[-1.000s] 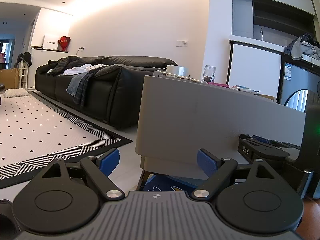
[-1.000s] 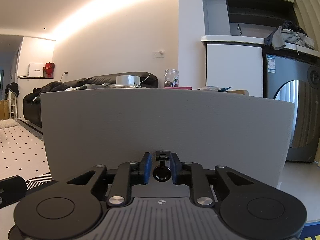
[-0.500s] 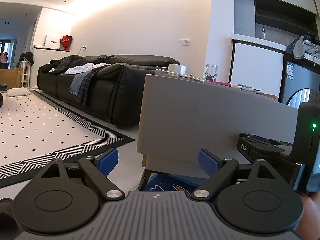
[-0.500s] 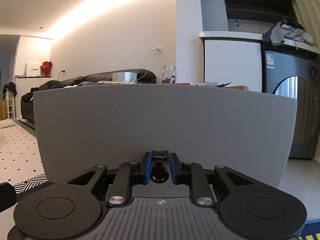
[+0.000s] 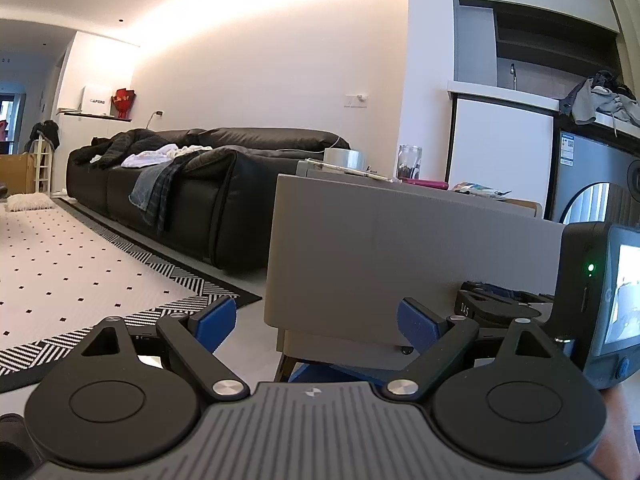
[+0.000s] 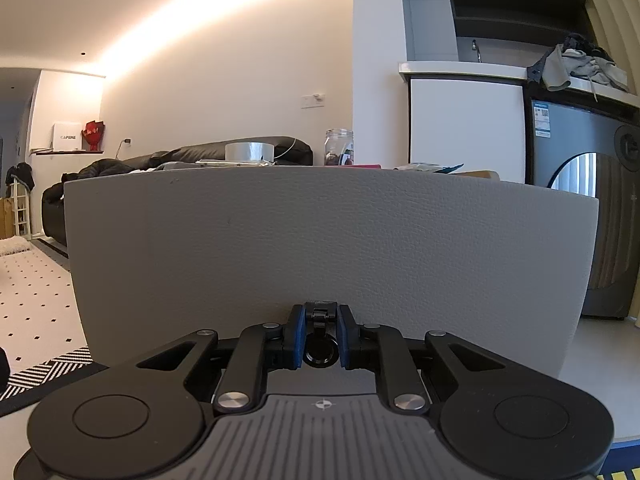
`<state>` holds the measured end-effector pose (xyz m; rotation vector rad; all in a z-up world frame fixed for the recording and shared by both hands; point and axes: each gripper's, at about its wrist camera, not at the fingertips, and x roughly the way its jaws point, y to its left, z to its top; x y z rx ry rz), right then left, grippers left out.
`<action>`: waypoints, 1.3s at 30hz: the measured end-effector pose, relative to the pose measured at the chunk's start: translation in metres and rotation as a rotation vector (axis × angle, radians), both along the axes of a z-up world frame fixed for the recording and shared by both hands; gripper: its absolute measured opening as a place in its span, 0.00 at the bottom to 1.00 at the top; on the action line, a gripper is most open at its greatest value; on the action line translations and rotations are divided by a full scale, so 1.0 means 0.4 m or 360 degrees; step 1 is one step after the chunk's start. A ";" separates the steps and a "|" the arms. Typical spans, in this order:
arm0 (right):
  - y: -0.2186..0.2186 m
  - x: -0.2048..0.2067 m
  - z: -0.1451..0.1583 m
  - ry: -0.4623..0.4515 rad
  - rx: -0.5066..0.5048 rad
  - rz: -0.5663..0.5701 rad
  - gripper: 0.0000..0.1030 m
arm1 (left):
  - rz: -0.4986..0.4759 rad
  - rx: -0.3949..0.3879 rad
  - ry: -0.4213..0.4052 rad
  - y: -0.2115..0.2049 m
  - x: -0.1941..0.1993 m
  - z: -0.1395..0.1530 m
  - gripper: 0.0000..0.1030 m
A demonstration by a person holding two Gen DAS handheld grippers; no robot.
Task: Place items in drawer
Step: 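Hold the drawer knob with the right gripper, pressing the drawer shut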
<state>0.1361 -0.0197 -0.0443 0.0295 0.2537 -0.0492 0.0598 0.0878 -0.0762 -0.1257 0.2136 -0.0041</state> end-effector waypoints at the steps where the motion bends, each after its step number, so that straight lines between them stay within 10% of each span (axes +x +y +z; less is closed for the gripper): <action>1: 0.001 0.001 0.001 0.0001 -0.0001 -0.0004 0.18 | -0.0001 0.0001 -0.0003 0.001 -0.001 0.001 0.88; 39: 0.011 0.038 0.007 0.0010 -0.0032 -0.0071 0.18 | -0.0021 -0.0015 -0.0011 0.018 0.001 0.010 0.89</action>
